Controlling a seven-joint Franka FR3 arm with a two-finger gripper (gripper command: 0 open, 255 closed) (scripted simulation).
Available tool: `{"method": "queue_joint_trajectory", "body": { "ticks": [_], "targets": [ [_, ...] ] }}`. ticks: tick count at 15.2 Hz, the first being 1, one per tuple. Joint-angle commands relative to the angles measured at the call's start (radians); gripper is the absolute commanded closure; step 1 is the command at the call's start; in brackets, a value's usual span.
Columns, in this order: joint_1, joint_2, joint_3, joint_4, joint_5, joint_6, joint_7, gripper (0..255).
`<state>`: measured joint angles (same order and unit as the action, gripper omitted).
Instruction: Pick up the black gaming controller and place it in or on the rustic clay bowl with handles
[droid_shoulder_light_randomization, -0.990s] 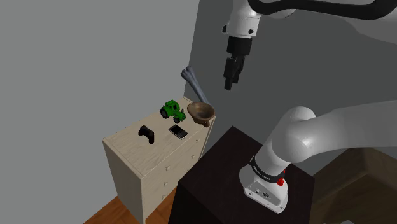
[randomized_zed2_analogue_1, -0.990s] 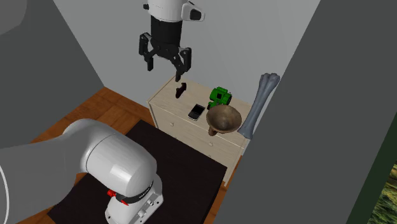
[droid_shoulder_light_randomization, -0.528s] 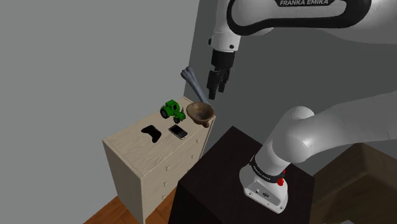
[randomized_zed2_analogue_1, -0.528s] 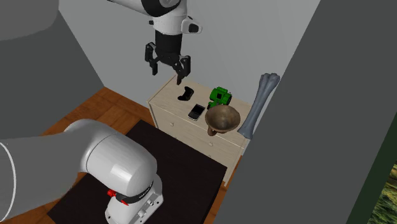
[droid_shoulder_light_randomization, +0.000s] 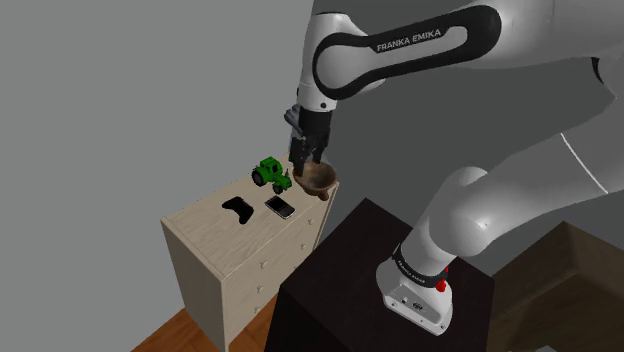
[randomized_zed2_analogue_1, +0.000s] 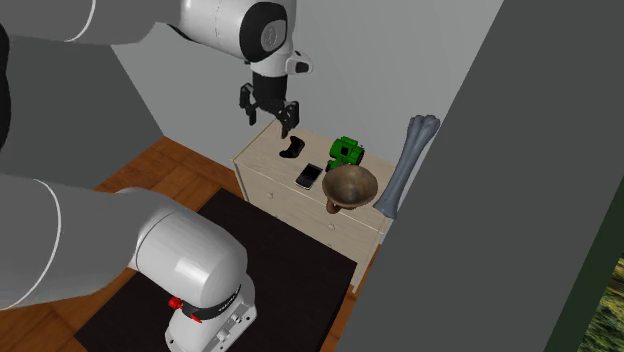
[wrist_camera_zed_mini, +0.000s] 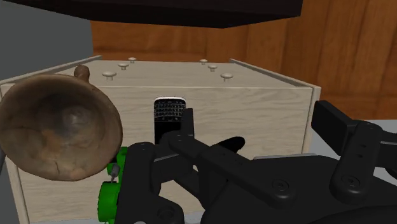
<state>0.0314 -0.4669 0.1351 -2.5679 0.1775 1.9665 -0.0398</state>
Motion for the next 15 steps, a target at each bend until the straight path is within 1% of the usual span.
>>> {"method": "queue_joint_trajectory", "body": {
  "ticks": [1, 5, 8, 12, 15],
  "targets": [
    [0.005, 0.08, 0.023, 0.015, 0.006, 0.082, 0.025, 0],
    [0.007, 0.233, 0.059, 0.048, 0.0, 0.225, 0.071, 0],
    [0.009, 0.354, 0.08, 0.088, -0.019, 0.322, 0.112, 0],
    [0.015, 0.518, 0.095, 0.162, -0.067, 0.433, 0.178, 0],
    [0.029, 0.641, 0.093, 0.232, -0.114, 0.499, 0.232, 0]
  ]
}}
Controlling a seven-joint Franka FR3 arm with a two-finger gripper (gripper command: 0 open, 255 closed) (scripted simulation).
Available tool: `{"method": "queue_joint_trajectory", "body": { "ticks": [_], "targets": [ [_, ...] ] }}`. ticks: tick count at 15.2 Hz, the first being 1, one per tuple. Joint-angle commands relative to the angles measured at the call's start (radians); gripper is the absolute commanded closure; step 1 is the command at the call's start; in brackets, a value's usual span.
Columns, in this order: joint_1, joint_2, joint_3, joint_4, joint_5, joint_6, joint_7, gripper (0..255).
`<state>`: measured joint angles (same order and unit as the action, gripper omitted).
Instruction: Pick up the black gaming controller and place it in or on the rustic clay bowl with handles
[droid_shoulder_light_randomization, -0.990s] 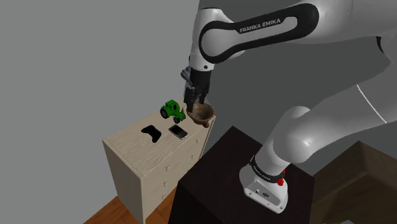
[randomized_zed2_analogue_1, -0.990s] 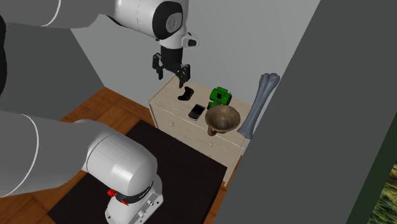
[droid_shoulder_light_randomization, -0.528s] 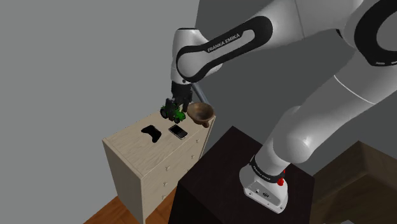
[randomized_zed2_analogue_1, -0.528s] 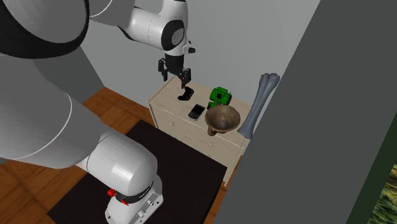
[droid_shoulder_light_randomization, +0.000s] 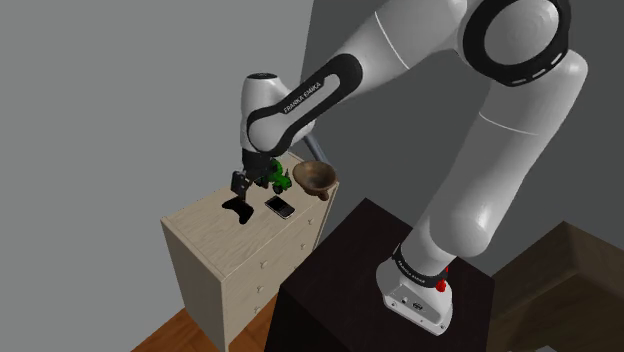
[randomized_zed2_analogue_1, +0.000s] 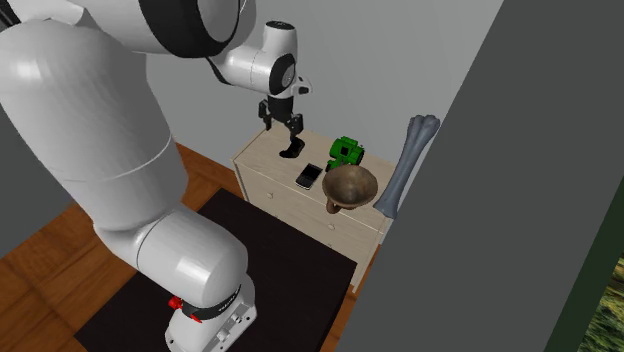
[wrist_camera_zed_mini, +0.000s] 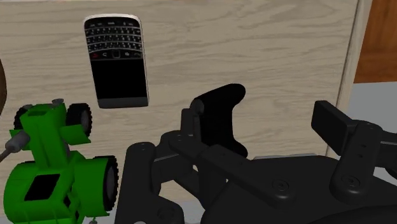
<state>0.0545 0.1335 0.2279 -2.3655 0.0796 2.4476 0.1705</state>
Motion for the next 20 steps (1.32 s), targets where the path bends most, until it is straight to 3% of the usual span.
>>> {"method": "queue_joint_trajectory", "body": {
  "ticks": [1, 6, 14, 20],
  "targets": [
    [0.013, 0.082, -0.003, 0.056, -0.033, 0.037, 0.04, 0],
    [0.054, 0.265, -0.033, 0.193, -0.101, 0.102, 0.115, 0],
    [0.071, 0.355, -0.049, 0.202, -0.121, 0.182, 0.129, 0],
    [0.071, 0.355, -0.049, 0.202, -0.121, 0.182, 0.129, 0]
  ]
}}
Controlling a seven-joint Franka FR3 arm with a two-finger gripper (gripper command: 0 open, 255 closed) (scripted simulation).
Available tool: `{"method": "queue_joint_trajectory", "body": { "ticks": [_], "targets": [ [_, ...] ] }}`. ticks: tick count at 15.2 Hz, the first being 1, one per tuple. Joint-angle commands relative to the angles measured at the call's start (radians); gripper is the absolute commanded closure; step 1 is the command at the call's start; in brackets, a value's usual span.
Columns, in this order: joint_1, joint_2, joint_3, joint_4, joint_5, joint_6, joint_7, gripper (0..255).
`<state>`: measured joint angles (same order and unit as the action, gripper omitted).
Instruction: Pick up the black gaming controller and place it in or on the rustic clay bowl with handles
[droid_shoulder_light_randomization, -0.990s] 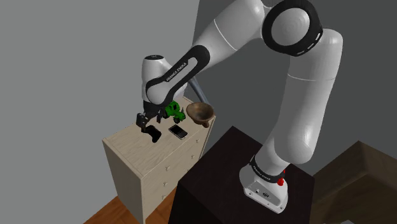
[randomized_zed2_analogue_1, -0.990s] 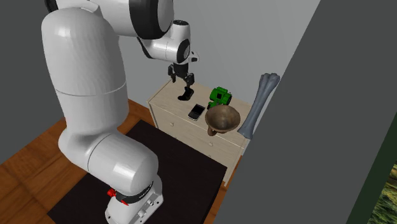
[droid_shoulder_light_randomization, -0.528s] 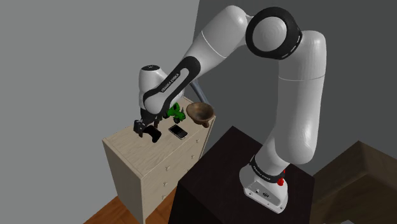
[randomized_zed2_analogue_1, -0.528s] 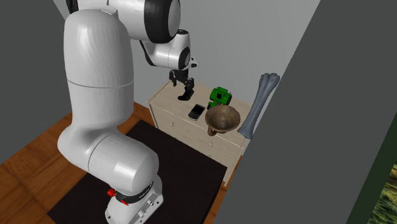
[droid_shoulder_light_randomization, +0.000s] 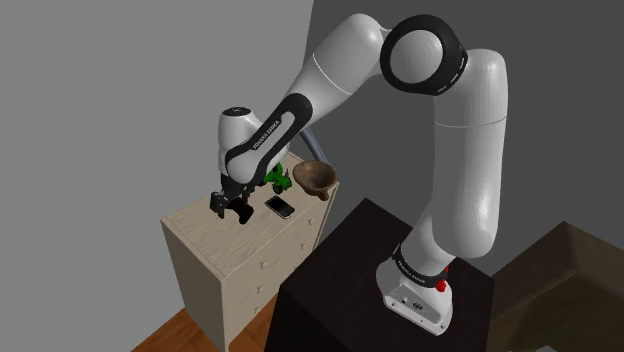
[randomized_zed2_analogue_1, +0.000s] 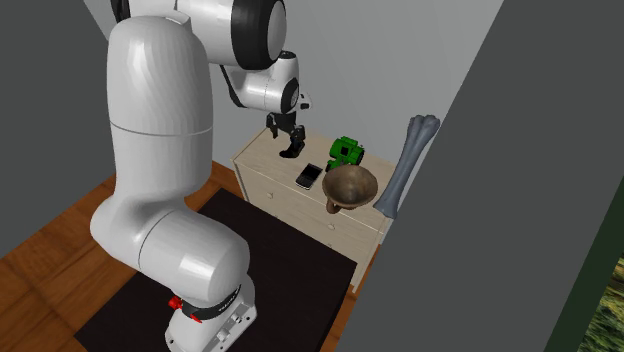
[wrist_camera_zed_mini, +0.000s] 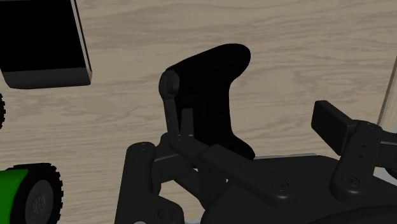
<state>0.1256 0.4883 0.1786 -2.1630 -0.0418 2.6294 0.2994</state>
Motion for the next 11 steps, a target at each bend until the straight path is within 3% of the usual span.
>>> {"method": "queue_joint_trajectory", "body": {
  "ticks": [1, 2, 11],
  "targets": [
    [0.0, 0.0, 0.0, 0.0, 0.0, 0.0, 0.0, 0],
    [0.0, 0.0, 0.0, 0.0, 0.0, 0.0, 0.0, 255],
    [0.0, 0.0, 0.0, 0.0, 0.0, 0.0, 0.0, 255]
  ]
}}
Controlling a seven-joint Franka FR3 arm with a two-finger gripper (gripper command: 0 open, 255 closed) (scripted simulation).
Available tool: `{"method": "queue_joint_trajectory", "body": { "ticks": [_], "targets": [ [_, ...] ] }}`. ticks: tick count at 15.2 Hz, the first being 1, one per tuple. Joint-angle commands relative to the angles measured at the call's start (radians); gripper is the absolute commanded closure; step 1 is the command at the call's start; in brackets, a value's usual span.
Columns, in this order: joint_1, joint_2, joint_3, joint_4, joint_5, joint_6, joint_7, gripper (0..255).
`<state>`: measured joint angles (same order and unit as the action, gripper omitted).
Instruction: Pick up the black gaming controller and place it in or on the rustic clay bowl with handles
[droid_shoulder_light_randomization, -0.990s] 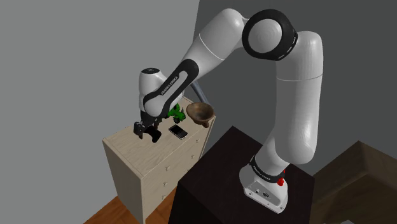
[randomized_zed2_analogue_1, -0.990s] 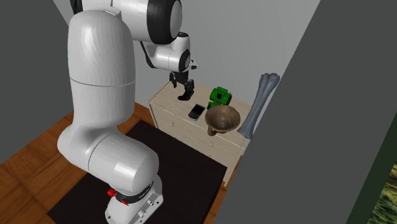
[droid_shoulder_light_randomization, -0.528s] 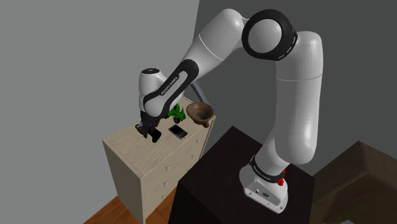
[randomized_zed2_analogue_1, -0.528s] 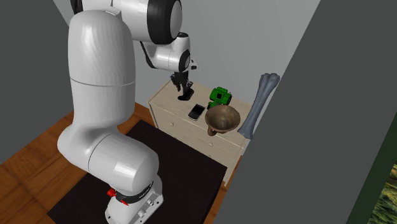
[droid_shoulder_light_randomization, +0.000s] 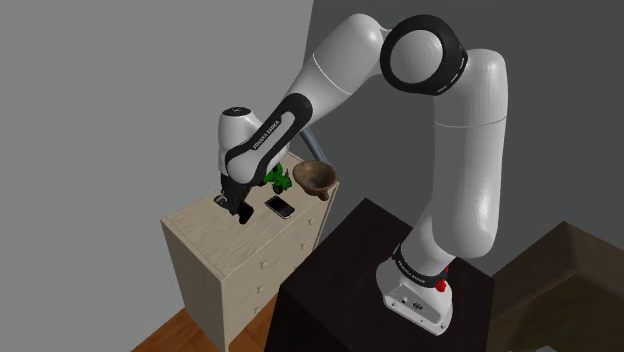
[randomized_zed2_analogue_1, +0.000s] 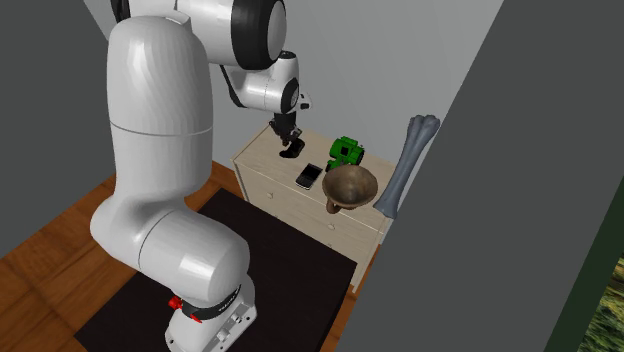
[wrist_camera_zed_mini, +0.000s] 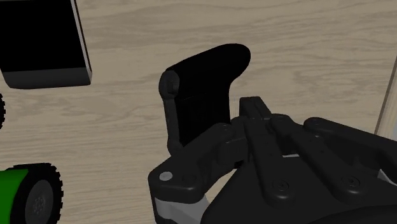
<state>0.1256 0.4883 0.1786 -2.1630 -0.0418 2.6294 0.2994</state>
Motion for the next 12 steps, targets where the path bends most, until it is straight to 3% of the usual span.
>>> {"method": "queue_joint_trajectory", "body": {
  "ticks": [1, 4, 5, 12],
  "targets": [
    [0.0, 0.0, 0.0, 0.0, 0.0, 0.0, 0.0, 0],
    [0.115, 0.045, -0.085, 0.178, -0.284, -0.232, -0.144, 0],
    [0.137, 0.057, -0.096, 0.212, -0.336, -0.271, -0.18, 0],
    [0.137, 0.124, -0.116, 0.212, -0.359, -0.203, -0.166, 0]
  ]
}}
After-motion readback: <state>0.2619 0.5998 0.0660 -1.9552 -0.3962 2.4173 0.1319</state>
